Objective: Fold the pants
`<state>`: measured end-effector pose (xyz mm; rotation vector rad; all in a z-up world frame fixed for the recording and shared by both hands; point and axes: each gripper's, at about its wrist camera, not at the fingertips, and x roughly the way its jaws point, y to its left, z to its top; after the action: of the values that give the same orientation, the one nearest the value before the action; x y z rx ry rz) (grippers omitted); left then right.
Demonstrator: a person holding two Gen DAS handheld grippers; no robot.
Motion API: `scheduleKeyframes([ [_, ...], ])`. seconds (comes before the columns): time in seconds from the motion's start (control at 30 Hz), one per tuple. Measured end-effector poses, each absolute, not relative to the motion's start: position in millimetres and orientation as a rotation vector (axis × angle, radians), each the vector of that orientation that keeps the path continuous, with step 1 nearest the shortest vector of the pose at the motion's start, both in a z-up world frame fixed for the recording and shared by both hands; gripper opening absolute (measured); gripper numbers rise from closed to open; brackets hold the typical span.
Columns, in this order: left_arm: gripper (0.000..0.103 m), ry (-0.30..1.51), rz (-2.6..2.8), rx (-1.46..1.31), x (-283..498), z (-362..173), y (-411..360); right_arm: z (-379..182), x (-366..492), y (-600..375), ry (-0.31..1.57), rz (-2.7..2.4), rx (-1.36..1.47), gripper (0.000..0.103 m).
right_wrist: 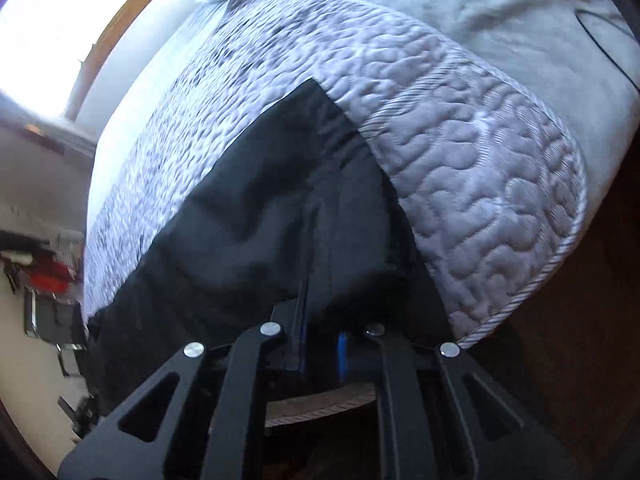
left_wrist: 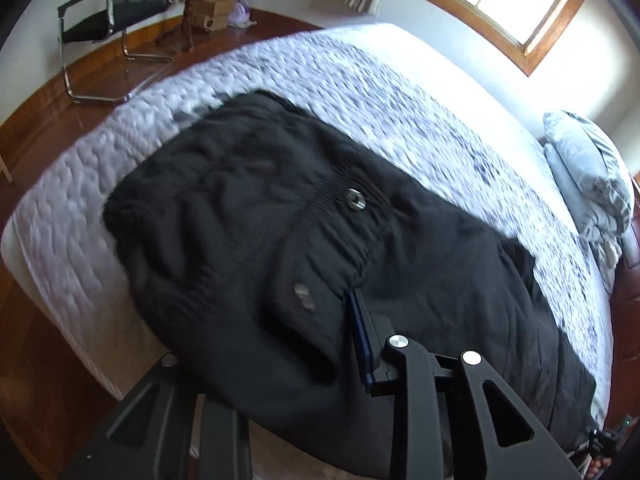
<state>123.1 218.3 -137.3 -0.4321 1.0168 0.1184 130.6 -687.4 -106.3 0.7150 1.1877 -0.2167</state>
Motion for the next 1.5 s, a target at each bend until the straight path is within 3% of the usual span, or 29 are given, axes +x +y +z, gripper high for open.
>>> scheduleKeyframes([
  [0.1, 0.031, 1.022, 0.137, -0.421, 126, -145, 222, -110, 134, -680, 1.221, -0.238, 0.660, 0.010],
  [0.2, 0.035, 1.003, 0.154, -0.348, 121, -145, 210, -117, 124, -684, 1.208, -0.245, 0.700, 0.017],
  [0.23, 0.037, 0.998, 0.160, -0.358, 118, -144, 210, -120, 119, -684, 1.200, -0.238, 0.706, 0.030],
  [0.27, 0.045, 0.995, 0.164, -0.375, 115, -143, 210, -117, 118, -682, 1.191, -0.225, 0.715, 0.044],
  [0.3, 0.054, 0.989, 0.166, -0.402, 110, -141, 210, -113, 113, -686, 1.172, -0.216, 0.718, 0.048],
  [0.37, 0.066, 0.974, 0.191, -0.420, 99, -135, 215, -103, 108, -686, 1.156, -0.212, 0.702, 0.065],
  [0.43, 0.070, 0.947, 0.197, -0.429, 86, -126, 212, -94, 95, -692, 1.119, -0.228, 0.697, 0.068],
  [0.5, 0.084, 0.941, 0.227, -0.435, 74, -118, 209, -89, 83, -699, 1.084, -0.233, 0.741, 0.070],
  [0.57, 0.088, 0.922, 0.237, -0.445, 62, -112, 204, -88, 67, -709, 1.033, -0.226, 0.818, 0.075],
  [0.67, 0.098, 0.941, 0.231, -0.478, 47, -107, 196, -95, 53, -723, 0.982, -0.236, 0.918, 0.076],
  [1.0, 0.098, 1.033, 0.277, -0.577, 49, -133, 186, -138, 49, -734, 0.958, -0.165, 1.110, 0.077],
  [1.1, 0.098, 1.066, 0.298, -0.570, 54, -142, 188, -145, 57, -730, 0.983, -0.165, 1.113, 0.070],
  [1.33, 0.098, 1.128, 0.302, -0.526, 62, -157, 183, -124, 78, -706, 1.061, -0.229, 0.857, 0.039],
  [1.4, 0.098, 1.140, 0.299, -0.520, 63, -160, 181, -114, 85, -698, 1.087, -0.252, 0.780, 0.039],
  [1.5, 0.098, 1.145, 0.290, -0.531, 63, -165, 178, -106, 94, -692, 1.077, -0.242, 0.744, 0.048],
])
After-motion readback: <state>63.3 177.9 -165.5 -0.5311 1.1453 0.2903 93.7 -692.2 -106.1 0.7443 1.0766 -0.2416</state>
